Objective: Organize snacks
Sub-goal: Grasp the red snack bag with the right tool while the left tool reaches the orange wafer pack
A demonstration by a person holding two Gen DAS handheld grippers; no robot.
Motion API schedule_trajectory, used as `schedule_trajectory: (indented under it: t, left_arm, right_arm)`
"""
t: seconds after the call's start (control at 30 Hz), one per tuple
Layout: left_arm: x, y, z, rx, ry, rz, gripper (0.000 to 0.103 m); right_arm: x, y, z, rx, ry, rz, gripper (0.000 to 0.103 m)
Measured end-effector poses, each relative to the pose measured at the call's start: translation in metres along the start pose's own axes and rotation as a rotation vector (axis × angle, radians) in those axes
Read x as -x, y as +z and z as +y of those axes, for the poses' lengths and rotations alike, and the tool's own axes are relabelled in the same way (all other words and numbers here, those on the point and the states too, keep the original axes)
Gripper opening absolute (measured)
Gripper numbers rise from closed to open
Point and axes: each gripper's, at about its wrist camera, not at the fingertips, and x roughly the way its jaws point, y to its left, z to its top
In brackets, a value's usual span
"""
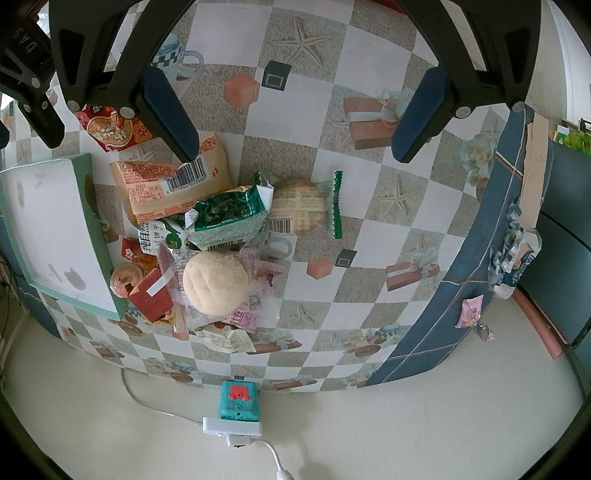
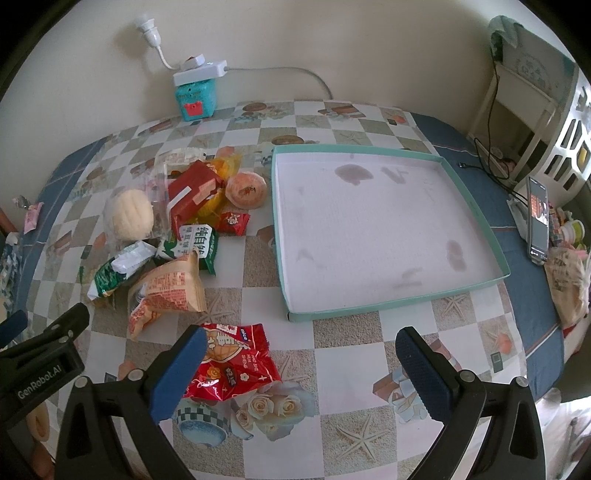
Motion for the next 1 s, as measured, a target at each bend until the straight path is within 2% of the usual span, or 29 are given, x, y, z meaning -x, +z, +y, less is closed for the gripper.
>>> schedule_trajectory:
  t: [0.23,0.4,0.53,0.73,0.9,0.97,1.0]
  left_arm:
    - [-0.008,0.002,0.001,0.01,0.026,0.042,0.103]
    - [-0.017,0.006,0.009,0.055,-0.018,0.097,0.103]
    - [-0.027,0.011,0.016,0.119,-0.049,0.166,0.103]
    - [-0.037,0.017,0.012,0.146,-0.085,0.209,0.103]
    - [-0.046,0.021,0.008,0.159,-0.11,0.24,0.103]
    - [-0.05,0.022,0.008,0.167,-0.118,0.249,0.103]
    - [-0.051,0.023,0.008,0.171,-0.122,0.253,0.103]
  right_arm:
    - [-0.006,0.002,0.012,0.062,-0.001,0.041,0.103]
    - [-0.016,0.001,0.031,0.135,0.039,0.081,0.103]
    - [-0.034,-0.001,0.041,0.153,0.079,0.173,0.103]
    - [-0.056,-0.006,0.049,0.159,0.114,0.274,0.102]
    - [-0.065,-0.013,0.052,0.161,0.127,0.309,0.097]
    - [-0.067,-0.015,0.053,0.168,0.136,0.322,0.088]
    - [-0.07,-0.016,0.054,0.172,0.138,0.329,0.086]
